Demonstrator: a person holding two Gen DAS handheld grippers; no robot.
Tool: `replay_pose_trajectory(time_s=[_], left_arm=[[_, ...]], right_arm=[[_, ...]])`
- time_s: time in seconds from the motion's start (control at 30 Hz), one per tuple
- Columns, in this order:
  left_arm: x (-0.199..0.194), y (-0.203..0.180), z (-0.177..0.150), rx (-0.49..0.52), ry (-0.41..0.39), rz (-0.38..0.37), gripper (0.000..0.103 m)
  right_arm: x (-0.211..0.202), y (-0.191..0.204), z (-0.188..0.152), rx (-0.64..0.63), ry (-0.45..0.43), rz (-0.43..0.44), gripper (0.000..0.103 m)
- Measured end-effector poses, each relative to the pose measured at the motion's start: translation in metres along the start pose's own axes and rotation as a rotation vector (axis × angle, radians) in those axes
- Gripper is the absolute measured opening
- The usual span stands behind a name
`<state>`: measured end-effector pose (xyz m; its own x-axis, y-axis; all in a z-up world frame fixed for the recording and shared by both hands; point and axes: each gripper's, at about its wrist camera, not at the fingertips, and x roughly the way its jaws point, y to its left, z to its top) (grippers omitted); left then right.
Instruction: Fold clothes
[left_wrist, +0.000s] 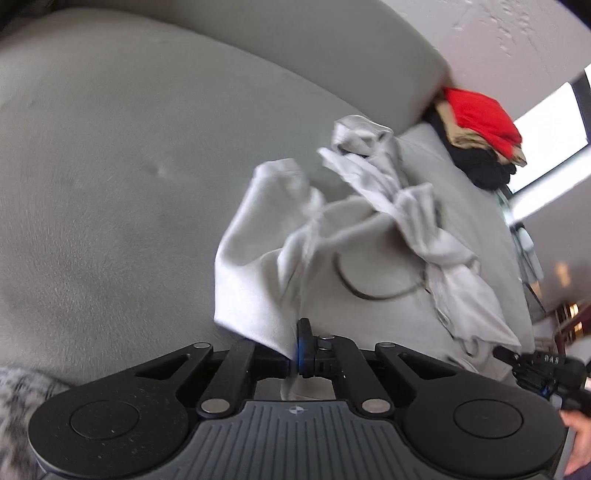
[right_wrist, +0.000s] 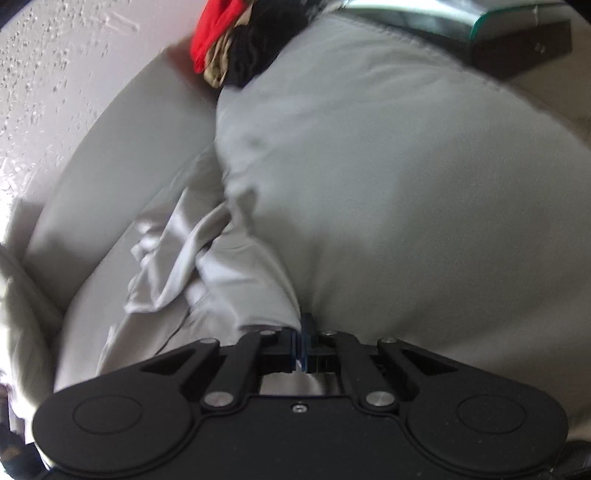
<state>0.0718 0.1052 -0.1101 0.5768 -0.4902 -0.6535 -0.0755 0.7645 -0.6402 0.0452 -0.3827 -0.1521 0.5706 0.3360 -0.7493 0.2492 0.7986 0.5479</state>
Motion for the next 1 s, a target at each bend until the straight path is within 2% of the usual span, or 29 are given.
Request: replay_pose_trajectory(time_s=[0.07, 0.2, 0.23, 0.3, 0.37, 0.43, 0.5, 0.53, 0.6, 0.63, 0.7, 0.73, 0.8, 0.87, 0.93, 1.0], left_arm=[[-0.013, -0.013, 0.008, 0.005, -0.017, -0.034, 0.001], [-0.039, -0.040, 0.025, 0.016, -0.050, -0.103, 0.001], [-0.046, -0.047, 0.030, 0.018, -0.062, -0.120, 0.001], [-0.076, -0.069, 0.061, 0.008, -0.143, -0.155, 0.001], [-0.114, -0.086, 0.091, -0.016, -0.242, -0.206, 0.001], [-0.161, -0.097, 0.112, -0.058, -0.376, -0.273, 0.001], [-0.207, -0.102, 0.119, -0.105, -0.511, -0.319, 0.001], [-0.222, -0.105, 0.117, -0.119, -0.545, -0.331, 0.001], [-0.245, -0.113, 0.110, -0.125, -0.587, -0.333, 0.001], [-0.255, -0.118, 0.105, -0.117, -0.600, -0.326, 0.001], [-0.277, -0.132, 0.091, -0.076, -0.648, -0.326, 0.001], [-0.289, -0.138, 0.084, -0.054, -0.678, -0.351, 0.001], [-0.321, -0.147, 0.067, -0.014, -0.766, -0.403, 0.001], [-0.351, -0.153, 0.050, 0.019, -0.861, -0.444, 0.001], [-0.374, -0.157, 0.037, 0.035, -0.916, -0.460, 0.001], [-0.385, -0.162, 0.027, 0.057, -0.958, -0.482, 0.001]], right_arm=[[-0.005, 0.005, 0.000, 0.080, 0.075, 0.129, 0.002], [-0.024, 0.044, 0.010, 0.158, 0.102, 0.387, 0.002], [-0.032, 0.057, 0.019, 0.165, 0.081, 0.442, 0.002], [-0.056, 0.084, 0.042, 0.179, 0.006, 0.549, 0.002], [-0.092, 0.106, 0.071, 0.185, -0.111, 0.651, 0.002], [-0.138, 0.119, 0.093, 0.197, -0.263, 0.744, 0.002], [-0.178, 0.120, 0.099, 0.233, -0.410, 0.791, 0.002], [-0.198, 0.120, 0.102, 0.251, -0.483, 0.814, 0.002], [-0.213, 0.121, 0.100, 0.278, -0.502, 0.779, 0.002], [-0.215, 0.124, 0.097, 0.274, -0.480, 0.761, 0.002], [-0.219, 0.135, 0.090, 0.248, -0.449, 0.753, 0.002], [-0.226, 0.138, 0.086, 0.236, -0.442, 0.773, 0.002], [-0.247, 0.148, 0.081, 0.200, -0.477, 0.823, 0.002], [-0.281, 0.151, 0.068, 0.154, -0.560, 0.867, 0.002], [-0.311, 0.154, 0.058, 0.104, -0.612, 0.883, 0.002], [-0.331, 0.158, 0.051, 0.062, -0.638, 0.940, 0.002]])
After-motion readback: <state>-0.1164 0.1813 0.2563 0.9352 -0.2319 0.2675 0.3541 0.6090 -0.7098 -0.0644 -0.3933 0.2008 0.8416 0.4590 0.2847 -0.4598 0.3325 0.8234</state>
